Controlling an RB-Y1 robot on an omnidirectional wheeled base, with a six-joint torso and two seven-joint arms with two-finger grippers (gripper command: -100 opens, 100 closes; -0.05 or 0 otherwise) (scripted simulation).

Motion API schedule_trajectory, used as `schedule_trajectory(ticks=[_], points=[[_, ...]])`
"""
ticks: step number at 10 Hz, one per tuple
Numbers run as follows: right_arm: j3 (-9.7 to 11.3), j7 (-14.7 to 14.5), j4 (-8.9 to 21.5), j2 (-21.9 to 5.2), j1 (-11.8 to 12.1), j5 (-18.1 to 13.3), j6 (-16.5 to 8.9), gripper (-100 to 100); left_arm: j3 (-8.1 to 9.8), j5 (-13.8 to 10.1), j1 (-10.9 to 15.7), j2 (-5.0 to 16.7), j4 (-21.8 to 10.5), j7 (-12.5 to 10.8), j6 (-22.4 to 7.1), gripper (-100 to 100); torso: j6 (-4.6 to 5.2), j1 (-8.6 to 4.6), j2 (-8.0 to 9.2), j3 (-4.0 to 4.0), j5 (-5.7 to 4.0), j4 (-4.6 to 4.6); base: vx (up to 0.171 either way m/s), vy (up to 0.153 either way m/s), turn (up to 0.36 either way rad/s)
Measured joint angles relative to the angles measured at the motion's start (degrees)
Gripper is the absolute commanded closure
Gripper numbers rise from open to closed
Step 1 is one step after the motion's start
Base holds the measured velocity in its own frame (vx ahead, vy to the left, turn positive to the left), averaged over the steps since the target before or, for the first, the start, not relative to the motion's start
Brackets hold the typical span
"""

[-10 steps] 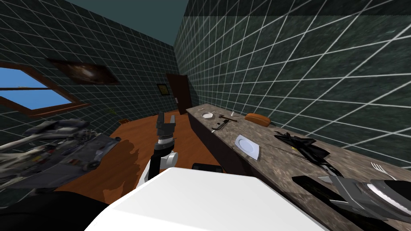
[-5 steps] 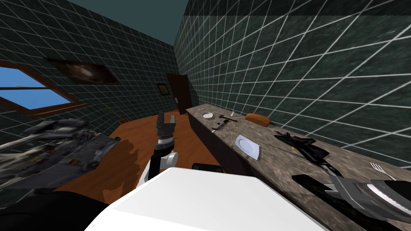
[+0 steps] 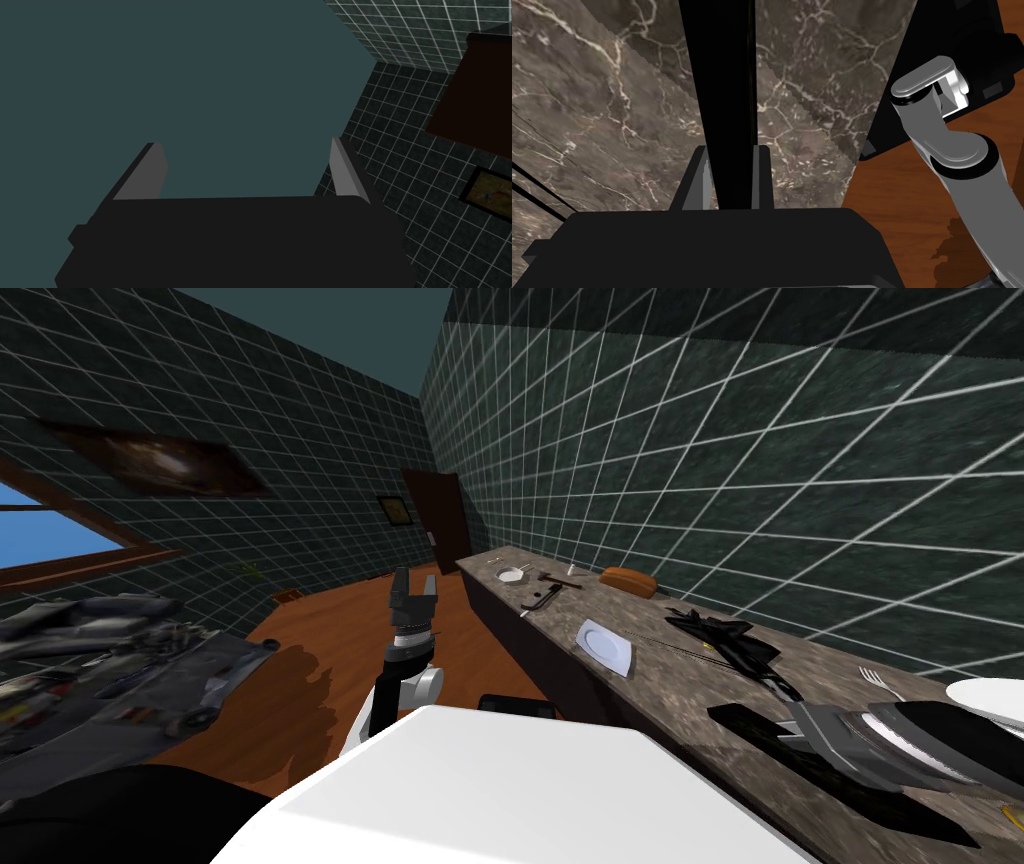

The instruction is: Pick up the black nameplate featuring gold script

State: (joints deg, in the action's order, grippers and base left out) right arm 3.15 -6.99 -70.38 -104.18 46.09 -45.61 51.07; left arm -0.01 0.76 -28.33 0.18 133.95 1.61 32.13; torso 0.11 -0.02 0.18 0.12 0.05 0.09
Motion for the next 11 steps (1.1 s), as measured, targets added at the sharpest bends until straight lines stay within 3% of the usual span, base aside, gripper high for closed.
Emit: schedule_trajectory(ticks=[2, 3, 4, 6, 9, 11], points=[[1.51, 1.50, -2.18, -1.92, -1.57, 0.31, -1.23, 100, 0.00, 0.00, 0.00, 0.00, 0.00, 0.00, 0.00, 0, 0.03, 0.05, -0.01, 0.00, 0.03, 0.01, -0.013, -0.048, -0.143], [3.38, 3.46, -3.59, -2.71, -4.85, -1.07, -1.31, 100, 0.00, 0.00, 0.00, 0.00, 0.00, 0.00, 0.00, 0, 0.01, 0.02, 0.00, 0.01, 0.04, 0.02, -0.005, -0.033, -0.025], [3.64, 4.53, -4.21, -2.90, -5.60, -1.73, -1.21, 100, 0.00, 0.00, 0.00, 0.00, 0.00, 0.00, 0.00, 0, 0.00, 0.07, -0.01, 0.00, 0.02, 0.01, -0.003, -0.011, 0.011], [2.43, 2.94, -6.43, -6.85, -0.34, 3.98, -4.09, 100, 0.00, 0.00, 0.00, 0.00, 0.00, 0.00, 0.00, 0, 0.02, 0.19, -0.02, 0.00, 0.07, 0.01, -0.004, -0.016, -0.052], [0.72, 6.48, -8.03, -5.95, -1.66, -0.44, -3.24, 100, -0.01, 0.00, 0.00, 0.00, 0.00, 0.00, 0.00, 0, 0.00, 0.19, 0.02, 0.02, 0.10, 0.02, -0.007, -0.016, -0.034], [2.23, 5.33, -8.29, -7.45, -1.29, 2.05, -4.21, 100, -0.01, 0.00, 0.00, 0.00, 0.00, 0.00, 0.00, 0, -0.01, 0.26, -0.03, -0.01, 0.12, 0.00, 0.000, 0.000, 0.000]])
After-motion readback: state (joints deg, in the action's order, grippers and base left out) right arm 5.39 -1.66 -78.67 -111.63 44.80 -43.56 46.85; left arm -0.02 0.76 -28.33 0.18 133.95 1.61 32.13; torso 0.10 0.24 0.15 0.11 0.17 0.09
